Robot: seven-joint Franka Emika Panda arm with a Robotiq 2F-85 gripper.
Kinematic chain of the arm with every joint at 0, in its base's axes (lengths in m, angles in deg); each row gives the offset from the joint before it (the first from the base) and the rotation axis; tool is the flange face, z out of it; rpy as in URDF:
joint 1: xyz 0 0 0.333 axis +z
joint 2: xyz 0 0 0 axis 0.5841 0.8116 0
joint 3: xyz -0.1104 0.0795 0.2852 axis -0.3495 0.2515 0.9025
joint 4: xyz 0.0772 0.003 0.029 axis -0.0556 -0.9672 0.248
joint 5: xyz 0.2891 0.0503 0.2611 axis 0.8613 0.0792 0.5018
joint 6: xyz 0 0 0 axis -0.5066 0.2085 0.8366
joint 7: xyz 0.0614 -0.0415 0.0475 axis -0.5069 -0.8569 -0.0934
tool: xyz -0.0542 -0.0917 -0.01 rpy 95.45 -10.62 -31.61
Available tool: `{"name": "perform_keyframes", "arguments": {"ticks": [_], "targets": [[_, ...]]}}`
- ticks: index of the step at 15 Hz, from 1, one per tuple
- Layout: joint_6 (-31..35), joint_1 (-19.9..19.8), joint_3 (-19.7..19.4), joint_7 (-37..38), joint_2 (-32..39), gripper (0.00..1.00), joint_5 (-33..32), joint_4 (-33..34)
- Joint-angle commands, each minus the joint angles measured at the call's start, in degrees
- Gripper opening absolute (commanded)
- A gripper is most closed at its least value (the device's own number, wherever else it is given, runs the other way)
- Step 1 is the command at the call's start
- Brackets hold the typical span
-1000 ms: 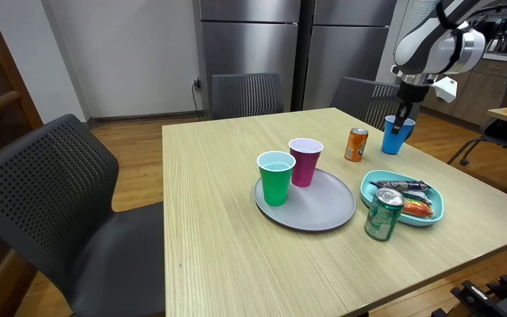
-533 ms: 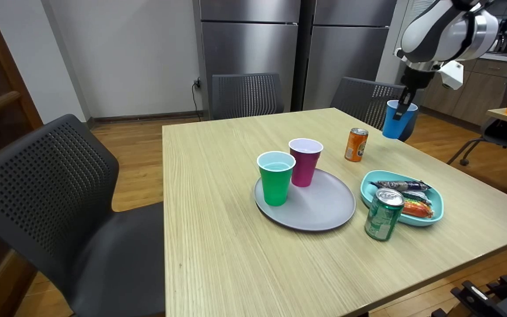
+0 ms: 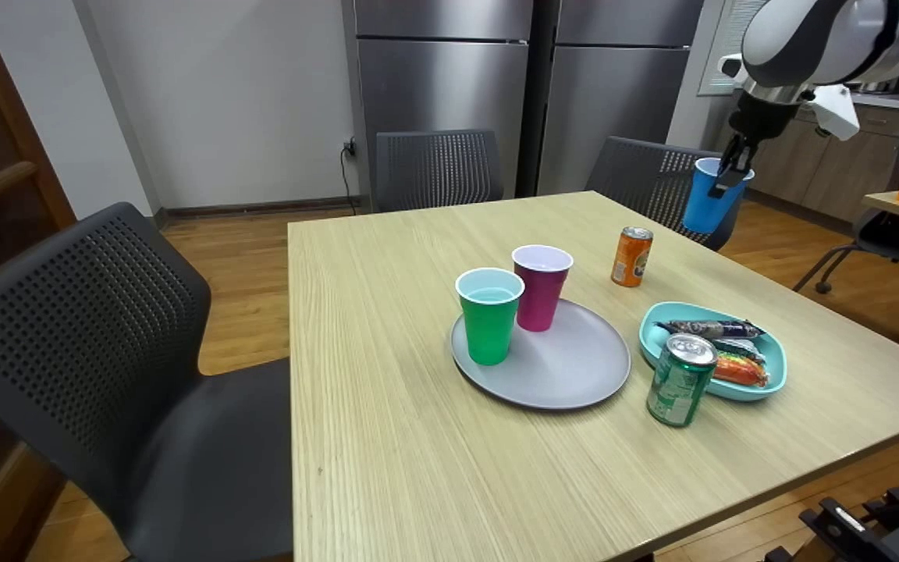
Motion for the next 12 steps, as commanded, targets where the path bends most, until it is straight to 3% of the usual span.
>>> {"name": "perform_keyframes", "arguments": {"ticks": [1, 12], "targets": [[2.33, -1.31, 1.64, -4.05, -7.76, 0.01, 1.66, -9.4], [8.3, 5.61, -0.44, 5.35, -17.0, 0.01, 3.21, -26.59]]}}
